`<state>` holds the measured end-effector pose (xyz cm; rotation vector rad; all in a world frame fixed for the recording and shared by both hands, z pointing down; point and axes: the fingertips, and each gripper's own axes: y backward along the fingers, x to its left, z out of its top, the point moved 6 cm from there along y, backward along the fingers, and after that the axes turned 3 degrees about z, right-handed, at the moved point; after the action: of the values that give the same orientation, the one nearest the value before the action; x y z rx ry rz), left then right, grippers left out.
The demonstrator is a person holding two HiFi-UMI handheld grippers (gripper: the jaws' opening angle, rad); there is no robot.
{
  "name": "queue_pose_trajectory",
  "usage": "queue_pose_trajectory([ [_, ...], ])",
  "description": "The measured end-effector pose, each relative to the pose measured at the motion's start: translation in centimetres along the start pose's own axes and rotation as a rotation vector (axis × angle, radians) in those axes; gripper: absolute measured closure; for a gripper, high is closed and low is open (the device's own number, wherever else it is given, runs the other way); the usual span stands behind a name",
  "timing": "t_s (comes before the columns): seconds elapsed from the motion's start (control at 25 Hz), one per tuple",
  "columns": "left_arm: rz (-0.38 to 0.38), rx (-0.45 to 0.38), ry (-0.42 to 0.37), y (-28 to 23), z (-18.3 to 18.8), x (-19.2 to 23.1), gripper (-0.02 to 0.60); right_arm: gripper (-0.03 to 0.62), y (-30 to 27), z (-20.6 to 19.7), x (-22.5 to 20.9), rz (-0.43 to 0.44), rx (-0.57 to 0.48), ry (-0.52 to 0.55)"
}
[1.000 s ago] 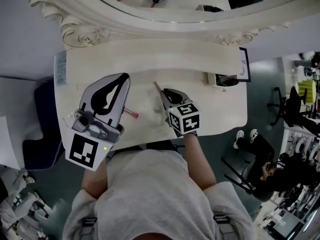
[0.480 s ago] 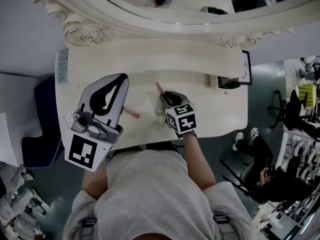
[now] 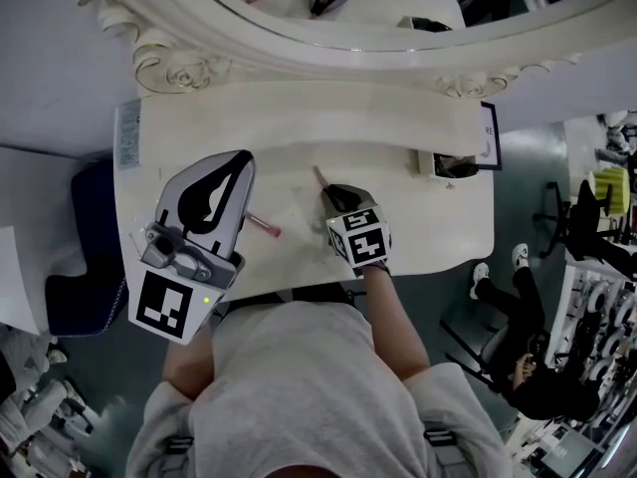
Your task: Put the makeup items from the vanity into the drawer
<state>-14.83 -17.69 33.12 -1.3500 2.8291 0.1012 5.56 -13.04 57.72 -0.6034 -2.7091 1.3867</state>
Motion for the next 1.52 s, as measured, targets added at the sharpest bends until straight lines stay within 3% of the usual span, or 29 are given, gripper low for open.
queue_pose_trajectory([
  [0.28,-0.009,0.012,-0.013,0.6,0.0,-0.1,0.571,0.537,1.1,0.7,0.6,0.0,-0.064,-0.036],
  [1.52,-0.131,0.033,-0.009,2.6,0.1,-0.9,0.571,0.537,11.0,7.2,5.5,-0.066,-0.661,-0.051],
])
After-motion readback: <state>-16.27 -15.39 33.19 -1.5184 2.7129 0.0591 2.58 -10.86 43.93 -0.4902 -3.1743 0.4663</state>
